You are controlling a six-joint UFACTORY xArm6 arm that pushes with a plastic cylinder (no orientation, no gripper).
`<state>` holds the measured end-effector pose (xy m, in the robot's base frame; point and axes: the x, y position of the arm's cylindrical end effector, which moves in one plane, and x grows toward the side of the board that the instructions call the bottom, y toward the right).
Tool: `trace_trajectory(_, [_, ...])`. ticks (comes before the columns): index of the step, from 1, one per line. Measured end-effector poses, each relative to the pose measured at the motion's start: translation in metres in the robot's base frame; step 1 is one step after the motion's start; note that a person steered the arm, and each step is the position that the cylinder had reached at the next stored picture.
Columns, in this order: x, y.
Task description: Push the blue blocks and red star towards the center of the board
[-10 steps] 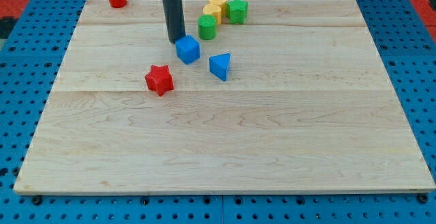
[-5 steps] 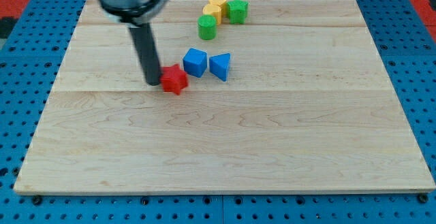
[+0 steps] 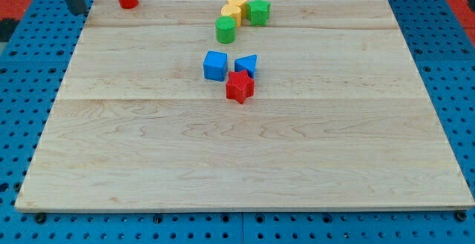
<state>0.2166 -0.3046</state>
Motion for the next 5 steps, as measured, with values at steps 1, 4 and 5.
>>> trace_trajectory(1, [-0.024, 0.001])
trace_trajectory(4, [0.027, 0.107])
trace_trajectory(5, [0.034, 0.152])
